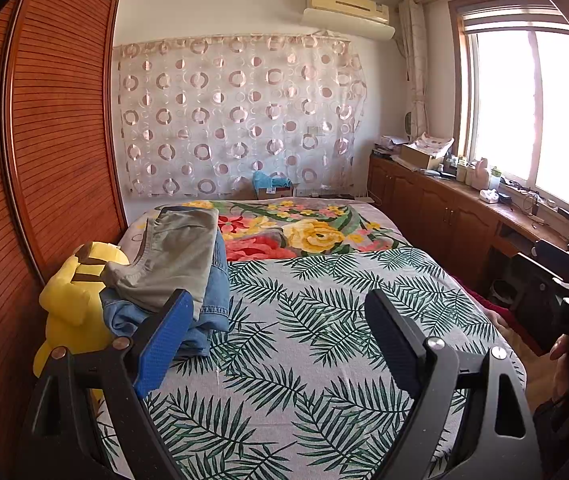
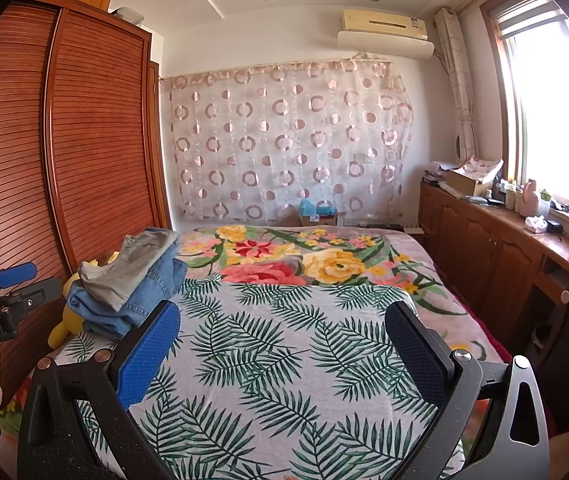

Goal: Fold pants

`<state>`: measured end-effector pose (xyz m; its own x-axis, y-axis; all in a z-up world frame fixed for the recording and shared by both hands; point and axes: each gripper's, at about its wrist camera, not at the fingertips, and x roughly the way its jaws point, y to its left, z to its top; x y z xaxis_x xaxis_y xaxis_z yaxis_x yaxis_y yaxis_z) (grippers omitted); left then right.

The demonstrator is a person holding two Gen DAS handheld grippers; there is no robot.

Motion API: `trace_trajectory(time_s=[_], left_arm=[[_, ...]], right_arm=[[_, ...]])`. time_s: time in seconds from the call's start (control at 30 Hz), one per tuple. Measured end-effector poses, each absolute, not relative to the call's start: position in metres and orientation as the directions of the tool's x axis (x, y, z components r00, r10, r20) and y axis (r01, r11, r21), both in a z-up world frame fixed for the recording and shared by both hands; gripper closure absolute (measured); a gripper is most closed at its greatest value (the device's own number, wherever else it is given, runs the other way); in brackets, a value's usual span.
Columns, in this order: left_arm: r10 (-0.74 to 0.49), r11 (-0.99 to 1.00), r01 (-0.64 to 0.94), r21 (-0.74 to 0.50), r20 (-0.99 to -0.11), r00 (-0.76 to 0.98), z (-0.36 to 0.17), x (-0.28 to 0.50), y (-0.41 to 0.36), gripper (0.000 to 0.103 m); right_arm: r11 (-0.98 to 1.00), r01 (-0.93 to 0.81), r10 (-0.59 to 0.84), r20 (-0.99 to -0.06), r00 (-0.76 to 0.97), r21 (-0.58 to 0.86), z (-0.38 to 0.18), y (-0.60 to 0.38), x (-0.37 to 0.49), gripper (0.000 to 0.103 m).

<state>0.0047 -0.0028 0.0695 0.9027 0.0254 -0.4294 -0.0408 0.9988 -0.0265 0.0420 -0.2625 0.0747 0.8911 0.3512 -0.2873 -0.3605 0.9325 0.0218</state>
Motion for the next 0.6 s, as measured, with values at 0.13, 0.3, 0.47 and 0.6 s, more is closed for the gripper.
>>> trace_trajectory(time_s=[0.13, 0.3, 0.47, 0.6], left_arm=[[0.025, 0.999, -0.041, -0.027, -0.429, 0.903, 0.0695, 0.0045, -0.0027, 0.015], [0.024, 0.999, -0.04, -0.027, -0.43, 0.903, 0.0693, 0.0046, -0.0026, 0.015], [0.025, 0.999, -0.04, -0.027, -0.429, 0.903, 0.0691, 0.0045, -0.0031, 0.015], [0.025, 0.999, -0.04, -0.026, -0.428, 0.903, 0.0691, 0.0042, -0.003, 0.015]], right_arm=[[0.933, -0.36, 0.351, -0.286, 0.892, 0.021, 0.0745, -0.2626, 0.0418, 0.001], [0.932, -0.361, 0.352, -0.285, 0.892, 0.022, 0.0748, -0.2631, 0.0427, 0.001], [0.932, -0.361, 0.352, -0.284, 0.892, 0.021, 0.0738, -0.2634, 0.0426, 0.001], [0.932, -0.361, 0.352, -0.284, 0.892, 0.021, 0.0732, -0.2634, 0.0425, 0.001]])
